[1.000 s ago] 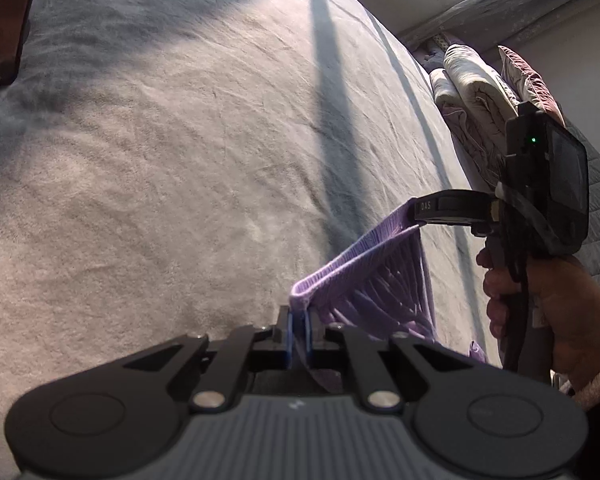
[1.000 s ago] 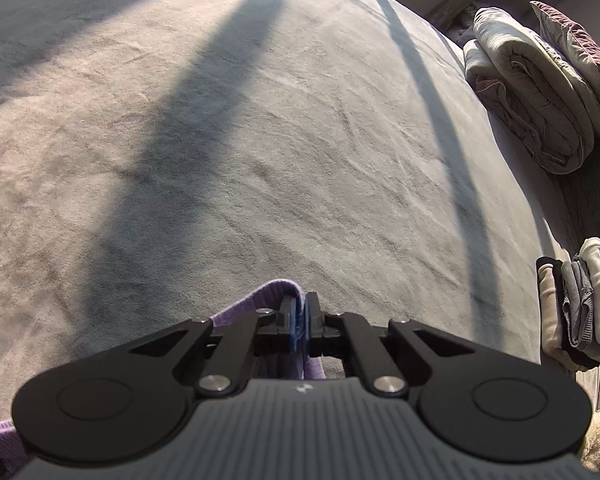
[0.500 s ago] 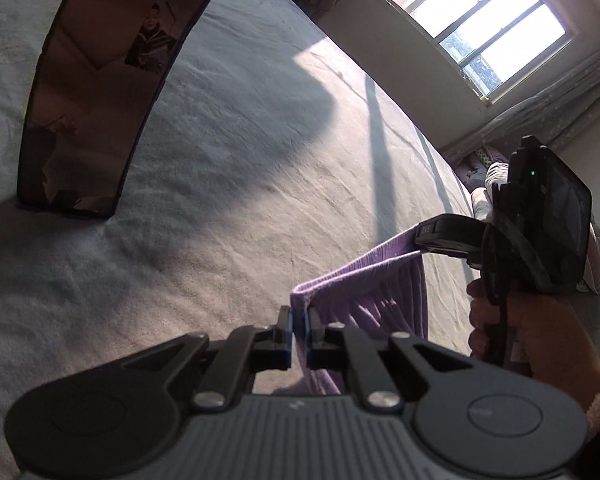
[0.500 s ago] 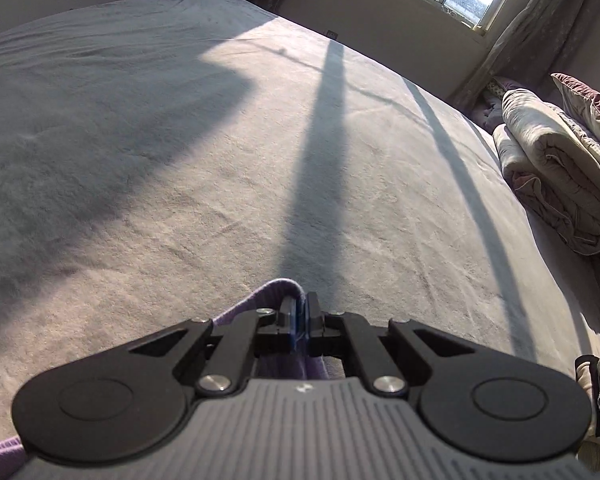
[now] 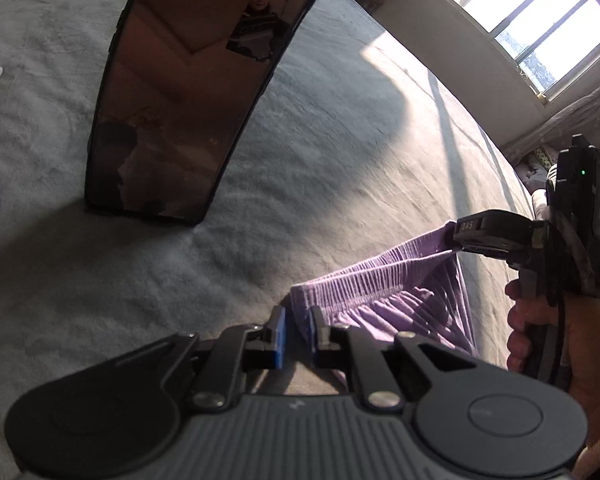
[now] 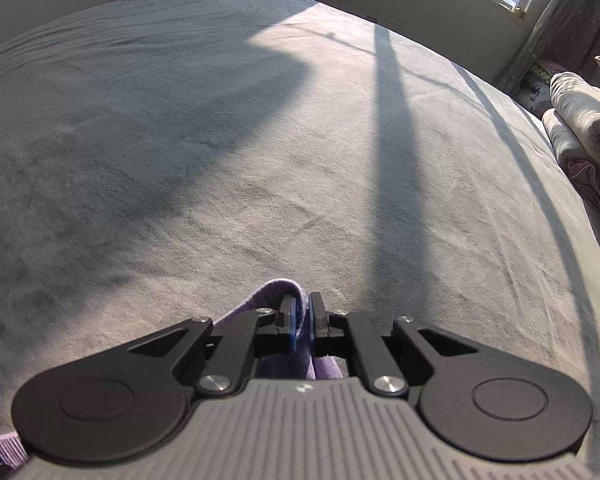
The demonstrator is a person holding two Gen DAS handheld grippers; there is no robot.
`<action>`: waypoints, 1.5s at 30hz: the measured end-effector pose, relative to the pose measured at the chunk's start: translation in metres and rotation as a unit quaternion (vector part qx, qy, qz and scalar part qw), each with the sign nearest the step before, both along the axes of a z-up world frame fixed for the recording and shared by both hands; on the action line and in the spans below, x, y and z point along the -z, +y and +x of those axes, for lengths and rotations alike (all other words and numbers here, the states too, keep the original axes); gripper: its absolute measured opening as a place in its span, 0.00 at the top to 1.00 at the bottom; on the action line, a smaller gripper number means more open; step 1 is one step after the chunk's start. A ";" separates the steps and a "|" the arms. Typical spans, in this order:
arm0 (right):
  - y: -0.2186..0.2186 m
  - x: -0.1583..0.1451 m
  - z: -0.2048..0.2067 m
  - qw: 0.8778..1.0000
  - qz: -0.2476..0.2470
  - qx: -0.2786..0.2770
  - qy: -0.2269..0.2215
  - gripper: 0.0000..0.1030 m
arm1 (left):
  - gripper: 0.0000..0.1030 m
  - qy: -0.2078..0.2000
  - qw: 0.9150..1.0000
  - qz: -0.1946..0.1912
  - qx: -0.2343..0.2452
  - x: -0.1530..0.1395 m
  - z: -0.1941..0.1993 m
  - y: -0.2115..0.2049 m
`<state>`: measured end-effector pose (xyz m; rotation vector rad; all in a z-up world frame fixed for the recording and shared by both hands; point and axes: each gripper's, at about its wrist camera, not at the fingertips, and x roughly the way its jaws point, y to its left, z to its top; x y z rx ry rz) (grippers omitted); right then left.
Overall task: Fold clothes
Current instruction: 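Lift the waistband with both grippers and stretch it apart, then lay the waistband down and open both grippers, then grasp a pant leg with the right gripper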
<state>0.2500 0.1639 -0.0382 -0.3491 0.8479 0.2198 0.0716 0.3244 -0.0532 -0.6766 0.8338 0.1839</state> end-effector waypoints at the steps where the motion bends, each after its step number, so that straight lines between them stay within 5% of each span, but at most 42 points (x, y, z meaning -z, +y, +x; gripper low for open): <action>1: -0.003 -0.001 0.000 1.000 0.005 -0.002 0.005 0.84 | 0.85 -0.003 1.000 0.003 -0.001 -0.002 -0.001 0.001; 3: -0.013 -0.008 0.000 1.000 0.020 -0.003 0.010 0.77 | 0.79 -0.010 1.000 0.005 -0.002 -0.006 -0.004 0.003; 4: -0.018 -0.013 -0.001 1.000 0.028 -0.003 0.012 0.58 | 0.78 -0.010 1.000 0.005 -0.001 -0.006 -0.004 0.002; 6: -0.031 -0.021 -0.006 0.999 0.033 -0.004 0.003 0.47 | 0.77 -0.012 1.000 0.005 0.000 -0.008 -0.005 0.000; 15: -0.111 -0.043 -0.037 0.999 0.027 0.018 0.007 0.47 | 0.67 -0.030 0.999 0.021 0.031 -0.016 -0.005 -0.029; 30: -0.268 -0.026 -0.120 0.986 0.086 0.131 0.056 0.47 | 0.62 -0.011 0.991 0.020 0.129 -0.011 -0.005 -0.097; 36: -0.317 -0.019 -0.163 0.978 0.127 0.155 0.059 0.47 | 0.61 -0.005 0.984 0.031 0.178 -0.012 -0.007 -0.140; 45: -0.379 -0.006 -0.220 0.962 0.219 0.159 0.023 0.47 | 0.64 0.001 0.962 -0.003 0.274 -0.002 -0.008 -0.204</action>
